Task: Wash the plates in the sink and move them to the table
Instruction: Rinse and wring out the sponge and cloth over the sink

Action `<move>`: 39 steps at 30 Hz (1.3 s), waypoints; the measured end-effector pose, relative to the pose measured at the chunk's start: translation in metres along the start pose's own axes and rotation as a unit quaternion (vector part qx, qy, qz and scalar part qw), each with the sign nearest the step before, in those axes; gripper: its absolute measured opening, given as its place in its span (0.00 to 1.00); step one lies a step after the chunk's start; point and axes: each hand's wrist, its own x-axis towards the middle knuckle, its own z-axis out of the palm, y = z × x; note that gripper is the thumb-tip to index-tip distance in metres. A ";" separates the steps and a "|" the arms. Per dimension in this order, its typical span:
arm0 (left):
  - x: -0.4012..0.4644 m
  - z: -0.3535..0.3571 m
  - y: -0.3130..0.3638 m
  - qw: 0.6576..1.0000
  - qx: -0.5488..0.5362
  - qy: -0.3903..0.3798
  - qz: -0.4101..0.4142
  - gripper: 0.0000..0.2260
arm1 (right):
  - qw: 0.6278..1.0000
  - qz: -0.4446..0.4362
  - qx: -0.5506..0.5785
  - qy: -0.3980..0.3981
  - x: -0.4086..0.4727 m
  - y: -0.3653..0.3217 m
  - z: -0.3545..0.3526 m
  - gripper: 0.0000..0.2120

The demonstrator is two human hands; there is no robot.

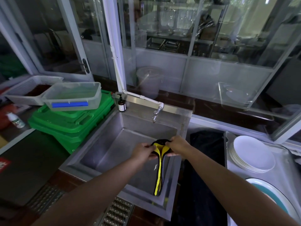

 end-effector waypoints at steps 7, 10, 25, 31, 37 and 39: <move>0.009 -0.009 0.006 0.994 -0.017 0.103 -0.015 0.04 | 0.995 -0.026 -0.086 0.050 0.001 0.011 0.007 0.10; 0.015 -0.018 0.010 0.993 -0.012 0.115 -0.024 0.04 | 0.993 -0.036 -0.076 0.078 0.002 0.011 0.005 0.08; 0.006 -0.012 0.018 0.999 0.007 -0.011 -0.034 0.07 | 0.996 -0.064 -0.061 0.008 0.001 -0.007 0.023 0.10; 0.003 -0.010 0.021 0.997 -0.018 -0.047 -0.060 0.07 | 0.998 -0.047 -0.038 -0.001 0.008 -0.009 0.028 0.10; 0.004 -0.016 0.021 0.993 0.028 -0.086 -0.071 0.18 | 0.987 -0.122 -0.092 -0.047 0.009 0.001 0.017 0.14; 0.005 -0.019 0.025 0.992 0.068 -0.094 -0.057 0.20 | 0.983 -0.141 -0.117 -0.030 0.009 0.002 0.013 0.07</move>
